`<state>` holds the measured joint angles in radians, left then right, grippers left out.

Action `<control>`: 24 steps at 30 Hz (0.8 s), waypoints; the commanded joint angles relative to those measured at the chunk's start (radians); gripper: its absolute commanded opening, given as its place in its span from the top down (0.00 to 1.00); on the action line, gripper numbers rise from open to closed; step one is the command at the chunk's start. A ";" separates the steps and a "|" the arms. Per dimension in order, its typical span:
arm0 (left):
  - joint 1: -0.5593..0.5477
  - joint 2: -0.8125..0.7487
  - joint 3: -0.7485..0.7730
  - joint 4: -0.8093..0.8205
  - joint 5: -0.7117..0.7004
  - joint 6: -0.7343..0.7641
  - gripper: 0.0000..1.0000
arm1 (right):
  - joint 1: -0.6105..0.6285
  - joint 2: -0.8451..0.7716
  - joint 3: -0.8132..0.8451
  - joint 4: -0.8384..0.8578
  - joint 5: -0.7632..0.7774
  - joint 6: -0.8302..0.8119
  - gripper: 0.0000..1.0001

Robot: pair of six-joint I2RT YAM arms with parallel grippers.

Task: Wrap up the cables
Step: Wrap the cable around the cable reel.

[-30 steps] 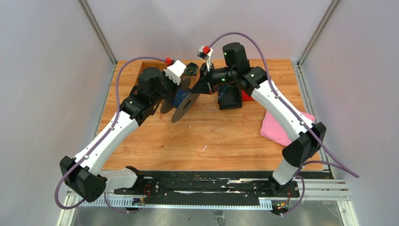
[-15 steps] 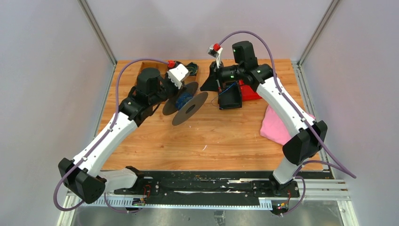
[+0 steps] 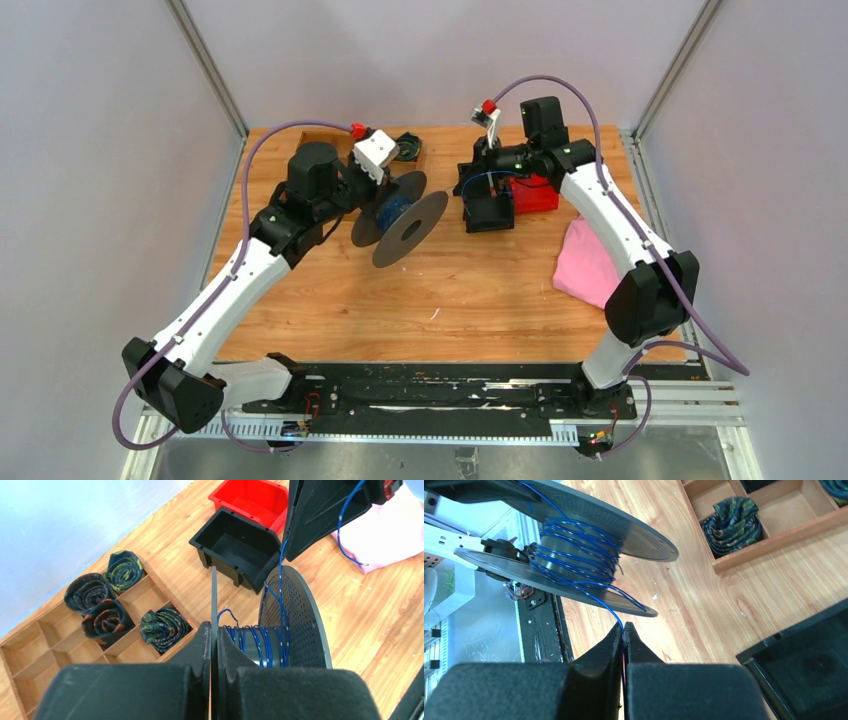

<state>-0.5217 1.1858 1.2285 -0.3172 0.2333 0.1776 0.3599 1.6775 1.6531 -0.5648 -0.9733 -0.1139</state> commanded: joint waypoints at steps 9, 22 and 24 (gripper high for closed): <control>0.078 -0.025 0.063 0.019 0.083 -0.142 1.00 | -0.089 0.023 -0.095 0.011 0.042 -0.166 0.99; 0.211 -0.022 0.084 0.086 0.202 -0.363 1.00 | -0.096 0.095 -0.163 0.061 0.059 -0.201 0.99; 0.234 -0.018 0.087 0.107 0.198 -0.424 1.00 | -0.094 0.092 -0.207 0.107 0.041 -0.174 0.98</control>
<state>-0.3347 1.1866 1.2491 -0.3244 0.4175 -0.1204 0.3031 1.7542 1.5135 -0.5175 -0.9619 -0.2893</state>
